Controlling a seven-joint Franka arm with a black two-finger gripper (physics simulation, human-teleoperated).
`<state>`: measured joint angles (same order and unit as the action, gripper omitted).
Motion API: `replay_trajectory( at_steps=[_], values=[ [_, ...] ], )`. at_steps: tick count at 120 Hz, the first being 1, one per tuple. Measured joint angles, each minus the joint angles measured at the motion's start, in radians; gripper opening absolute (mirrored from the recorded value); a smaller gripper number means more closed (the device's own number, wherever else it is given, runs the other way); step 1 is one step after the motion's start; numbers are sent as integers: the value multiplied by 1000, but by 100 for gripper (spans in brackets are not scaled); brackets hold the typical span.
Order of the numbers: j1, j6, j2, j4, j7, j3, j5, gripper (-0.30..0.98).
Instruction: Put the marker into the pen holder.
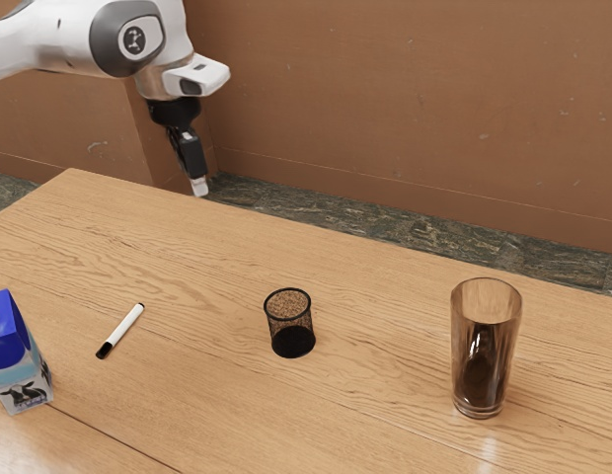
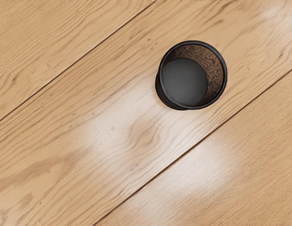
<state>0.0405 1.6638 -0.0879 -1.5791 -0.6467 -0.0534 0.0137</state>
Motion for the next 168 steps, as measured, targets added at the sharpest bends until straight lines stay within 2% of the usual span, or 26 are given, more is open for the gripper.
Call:
replay_trajectory(
  at_steps=[30, 36, 46, 58, 69, 84, 96, 112, 129, 139, 168],
  values=[
    [3, 14, 4, -15, -103, 1, 1, 69],
    [4, 24, 12, -79, -118, 5, 0, 69],
    [-10, 84, 48, -272, -125, 41, -2, 69],
    [11, 143, 48, -339, -115, 62, -34, 69],
    [12, 194, 56, -389, -53, 103, -78, 69],
    [37, 238, 57, -404, 37, 147, -103, 69],
    [73, 358, 62, -508, 112, 162, -115, 69],
    [132, 497, 37, -538, 192, 164, -143, 69],
    [148, 611, -46, -534, 260, 166, -155, 45],
    [159, 648, -84, -520, 282, 165, -130, 34],
    [187, 700, -179, -518, 311, 157, -93, 22]
  ],
)
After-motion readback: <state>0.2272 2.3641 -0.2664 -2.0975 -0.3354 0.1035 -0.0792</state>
